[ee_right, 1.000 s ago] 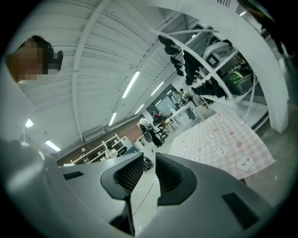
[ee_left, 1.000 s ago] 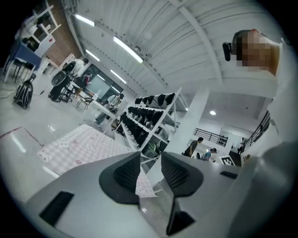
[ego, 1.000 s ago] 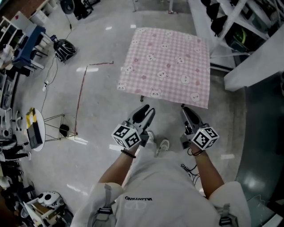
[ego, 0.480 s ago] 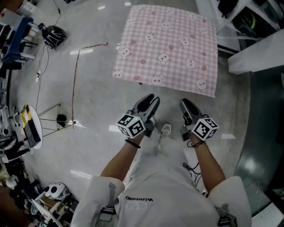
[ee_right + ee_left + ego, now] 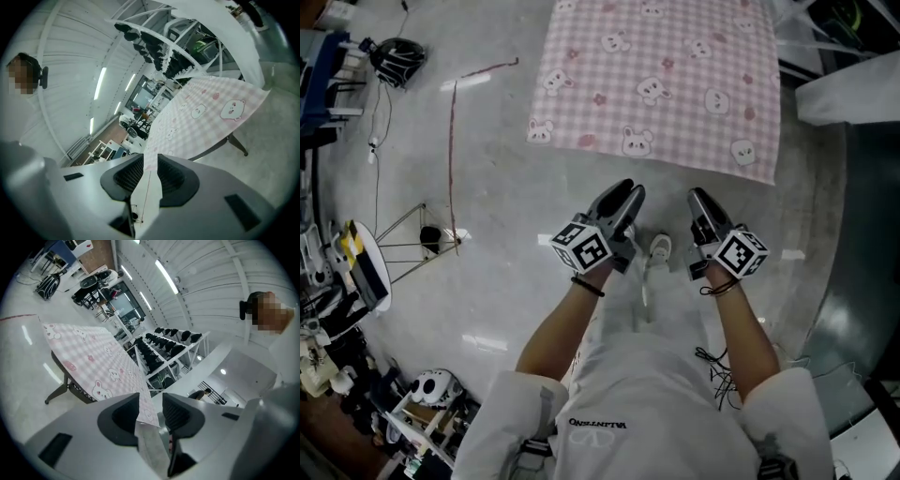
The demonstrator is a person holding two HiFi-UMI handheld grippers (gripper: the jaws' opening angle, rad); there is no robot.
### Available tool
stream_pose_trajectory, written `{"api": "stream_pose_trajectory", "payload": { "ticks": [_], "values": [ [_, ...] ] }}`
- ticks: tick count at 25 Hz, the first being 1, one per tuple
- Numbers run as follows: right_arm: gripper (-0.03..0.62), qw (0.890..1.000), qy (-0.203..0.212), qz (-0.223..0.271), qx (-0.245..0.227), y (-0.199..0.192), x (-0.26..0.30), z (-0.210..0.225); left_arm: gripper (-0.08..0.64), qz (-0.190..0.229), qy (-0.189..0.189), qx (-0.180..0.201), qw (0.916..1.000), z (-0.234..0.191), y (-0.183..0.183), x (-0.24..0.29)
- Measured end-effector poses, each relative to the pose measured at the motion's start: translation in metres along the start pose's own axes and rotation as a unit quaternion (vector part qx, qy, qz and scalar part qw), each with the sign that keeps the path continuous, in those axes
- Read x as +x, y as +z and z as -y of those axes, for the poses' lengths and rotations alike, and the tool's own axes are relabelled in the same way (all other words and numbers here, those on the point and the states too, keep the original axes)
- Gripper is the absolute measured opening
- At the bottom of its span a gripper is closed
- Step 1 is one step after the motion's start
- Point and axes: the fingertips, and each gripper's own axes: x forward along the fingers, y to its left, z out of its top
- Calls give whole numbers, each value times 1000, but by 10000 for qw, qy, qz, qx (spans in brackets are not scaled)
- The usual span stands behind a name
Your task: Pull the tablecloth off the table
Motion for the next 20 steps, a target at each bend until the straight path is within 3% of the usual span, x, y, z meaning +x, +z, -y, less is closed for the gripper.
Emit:
{"api": "stream_pose_trajectory", "payload": {
  "ticks": [10, 20],
  "values": [
    [107, 9936, -99, 295, 1088, -19, 30, 70, 156, 25, 159, -892, 9959, -74, -41, 30],
    [106, 9834, -272, 557, 1706, -30, 49, 117, 173, 186, 121, -1652, 9860, -119, -60, 53]
  ]
}}
